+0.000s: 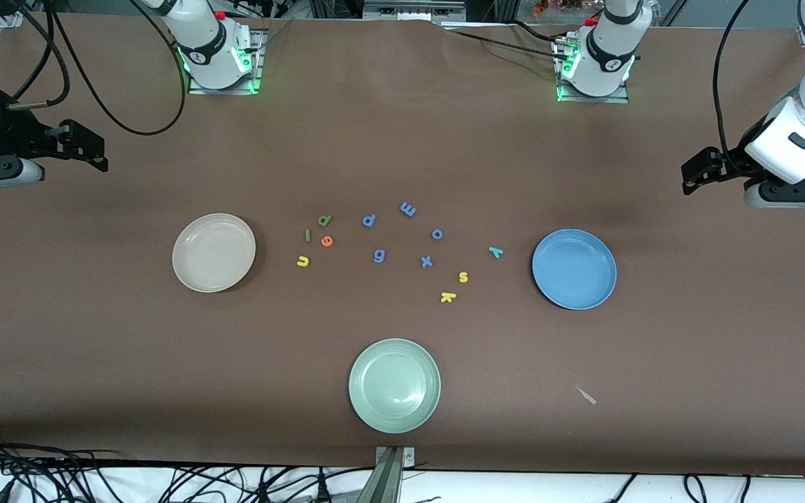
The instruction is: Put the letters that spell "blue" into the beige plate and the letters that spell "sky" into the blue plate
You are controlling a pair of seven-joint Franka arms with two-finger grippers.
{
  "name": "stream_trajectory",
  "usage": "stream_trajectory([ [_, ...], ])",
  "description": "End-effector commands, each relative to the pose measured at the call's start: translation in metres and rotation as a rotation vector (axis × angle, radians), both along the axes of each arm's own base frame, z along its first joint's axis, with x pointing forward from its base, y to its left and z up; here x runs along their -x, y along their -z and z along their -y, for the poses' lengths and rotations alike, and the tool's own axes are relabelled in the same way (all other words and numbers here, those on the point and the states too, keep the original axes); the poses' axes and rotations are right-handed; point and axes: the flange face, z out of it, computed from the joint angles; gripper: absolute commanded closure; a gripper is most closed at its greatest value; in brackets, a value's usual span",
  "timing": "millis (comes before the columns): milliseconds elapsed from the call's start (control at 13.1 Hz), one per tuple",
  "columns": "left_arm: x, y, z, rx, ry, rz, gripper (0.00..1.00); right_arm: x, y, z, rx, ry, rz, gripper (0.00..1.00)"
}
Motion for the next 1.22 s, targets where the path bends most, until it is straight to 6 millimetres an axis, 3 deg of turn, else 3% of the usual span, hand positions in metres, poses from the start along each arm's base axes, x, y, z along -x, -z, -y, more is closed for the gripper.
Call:
stream_trajectory([
  [0, -0.0033, -0.0062, 0.0015, 0.0, 0.003, -0.005, 0.0, -0.0001, -0.0068, -0.0031, -0.016, -0.012, -0.011, 0.0],
  [1146, -0.0018, -0.0047, -0.0035, 0.011, -0.005, -0.023, 0.0, 0.0012, -0.0034, -0.0012, -0.013, -0.012, -0.033, 0.0],
])
